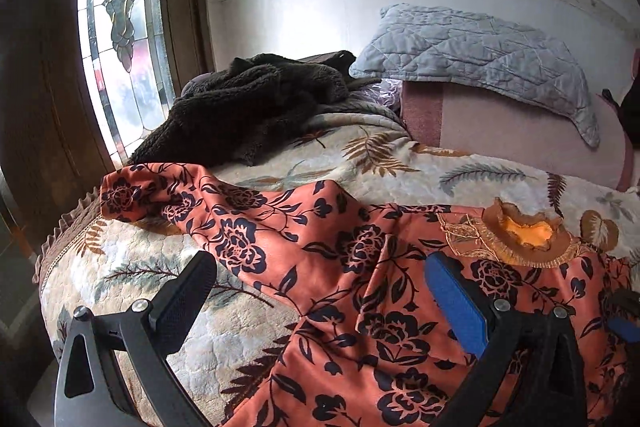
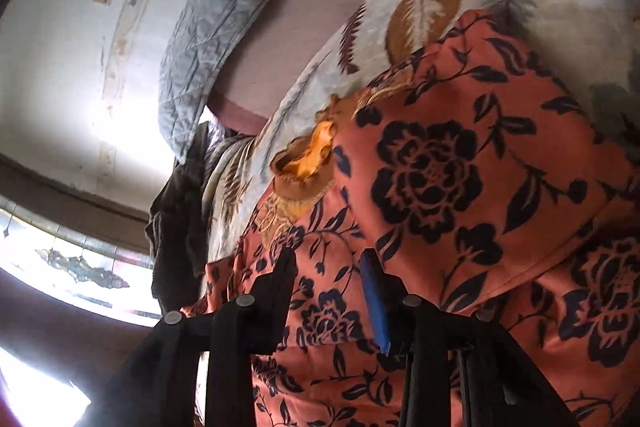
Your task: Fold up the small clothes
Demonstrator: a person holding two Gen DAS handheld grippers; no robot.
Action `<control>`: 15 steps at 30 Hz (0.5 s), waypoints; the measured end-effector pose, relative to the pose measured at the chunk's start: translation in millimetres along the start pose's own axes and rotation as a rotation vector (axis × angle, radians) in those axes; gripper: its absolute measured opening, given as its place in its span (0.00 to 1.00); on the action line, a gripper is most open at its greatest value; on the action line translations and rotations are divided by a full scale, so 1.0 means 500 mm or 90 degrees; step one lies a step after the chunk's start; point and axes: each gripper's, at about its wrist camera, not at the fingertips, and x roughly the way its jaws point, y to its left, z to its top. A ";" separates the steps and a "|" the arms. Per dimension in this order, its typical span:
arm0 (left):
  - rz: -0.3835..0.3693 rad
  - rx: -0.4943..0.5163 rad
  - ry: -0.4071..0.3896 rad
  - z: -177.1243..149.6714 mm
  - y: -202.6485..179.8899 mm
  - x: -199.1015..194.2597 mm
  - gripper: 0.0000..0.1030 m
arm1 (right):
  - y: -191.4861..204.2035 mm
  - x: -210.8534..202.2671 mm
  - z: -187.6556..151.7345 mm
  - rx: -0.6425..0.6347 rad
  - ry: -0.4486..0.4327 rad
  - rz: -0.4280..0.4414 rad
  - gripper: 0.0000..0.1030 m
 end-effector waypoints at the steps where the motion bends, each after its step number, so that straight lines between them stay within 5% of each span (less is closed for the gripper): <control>1: 0.008 0.014 0.014 -0.003 -0.015 0.015 1.00 | -0.013 -0.007 0.013 0.011 -0.014 -0.008 0.35; 3: 0.033 0.041 0.072 -0.015 -0.040 0.061 1.00 | -0.044 -0.006 0.037 0.036 -0.018 -0.056 0.35; 5: 0.066 0.082 0.162 -0.041 -0.064 0.123 1.00 | -0.085 0.026 0.055 0.049 0.035 -0.129 0.34; 7: 0.061 0.094 0.227 -0.064 -0.075 0.163 1.00 | -0.110 0.034 0.065 0.068 0.047 -0.108 0.34; 13: 0.020 -0.005 0.175 -0.012 -0.001 0.129 1.00 | -0.050 -0.020 0.071 -0.003 0.002 -0.047 0.37; 14: 0.023 -0.041 0.165 0.001 0.029 0.127 1.00 | -0.037 -0.026 0.067 -0.021 -0.003 -0.040 0.47; 15: 0.031 -0.078 0.160 0.010 0.065 0.128 1.00 | -0.025 -0.031 0.061 -0.038 -0.011 -0.040 0.67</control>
